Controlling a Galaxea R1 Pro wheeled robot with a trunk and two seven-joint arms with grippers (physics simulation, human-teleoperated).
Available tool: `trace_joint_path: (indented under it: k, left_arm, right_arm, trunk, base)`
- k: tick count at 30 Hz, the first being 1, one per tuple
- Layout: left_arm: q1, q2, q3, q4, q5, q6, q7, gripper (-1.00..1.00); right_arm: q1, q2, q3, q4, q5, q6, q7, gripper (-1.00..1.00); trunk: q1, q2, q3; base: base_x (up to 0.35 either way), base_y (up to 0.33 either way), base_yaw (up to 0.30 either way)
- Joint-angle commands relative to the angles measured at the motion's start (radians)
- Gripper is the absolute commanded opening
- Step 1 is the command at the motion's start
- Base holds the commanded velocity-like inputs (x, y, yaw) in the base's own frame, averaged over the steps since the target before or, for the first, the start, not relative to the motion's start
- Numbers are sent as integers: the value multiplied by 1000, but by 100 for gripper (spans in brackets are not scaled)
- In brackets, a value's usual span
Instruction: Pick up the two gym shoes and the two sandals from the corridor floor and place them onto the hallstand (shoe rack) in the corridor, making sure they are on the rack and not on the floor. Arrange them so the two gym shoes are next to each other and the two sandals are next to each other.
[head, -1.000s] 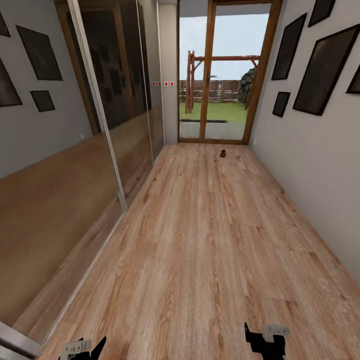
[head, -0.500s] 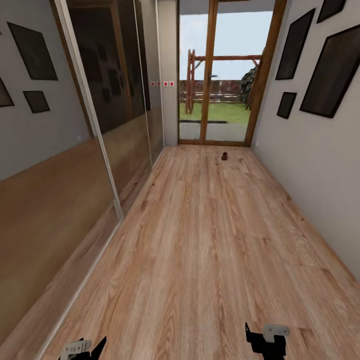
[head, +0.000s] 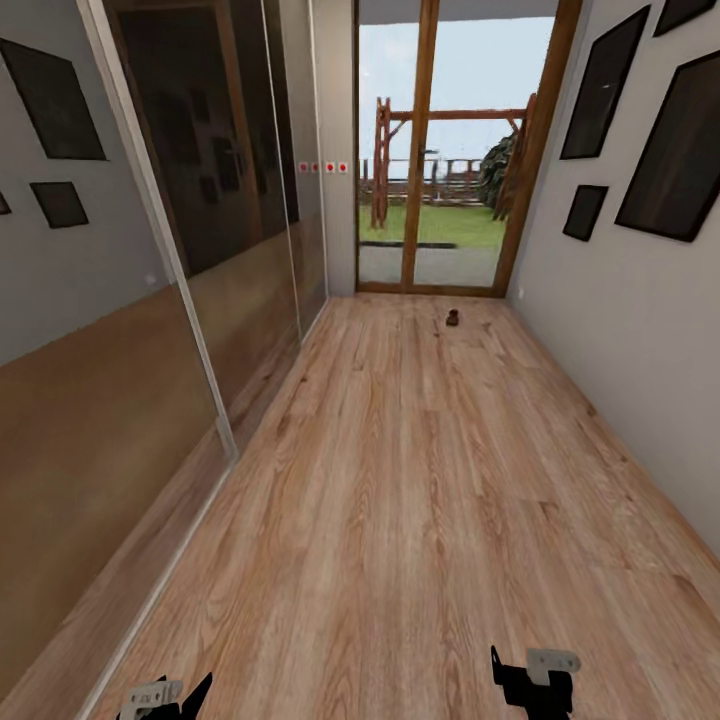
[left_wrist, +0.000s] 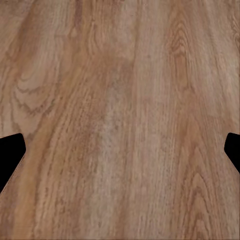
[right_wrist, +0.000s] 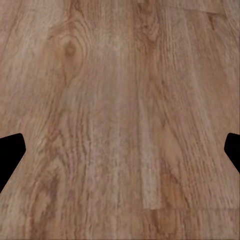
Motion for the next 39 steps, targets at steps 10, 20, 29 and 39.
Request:
trace_joint_path:
  k: [10, 20, 29, 39]
  left_arm:
    - [-1, 0, 6, 1, 3, -1, -8, 100]
    - [-1, 0, 6, 0, 3, -1, -8, 100]
    - [-1, 0, 6, 0, 3, -1, -8, 100]
    - [-1, 0, 6, 0, 3, -1, -8, 100]
  right_arm:
    - [-1, 0, -5, 2, 10, -3, -5, 100]
    - [-1, 0, -5, 1, 10, -3, -6, 100]
    - [-1, 0, -5, 2, 10, -3, -6, 100]
    - [-1, 1, -5, 2, 10, -3, -6, 100]
  trunk:
    - [0, 0, -1]
    - [0, 0, -1]
    - [0, 0, 1]
    - [0, 0, 2]
  base:
    - [339, 0, 0]
    - [339, 0, -6]
    - [339, 0, -174]
    - [339, 0, -215]
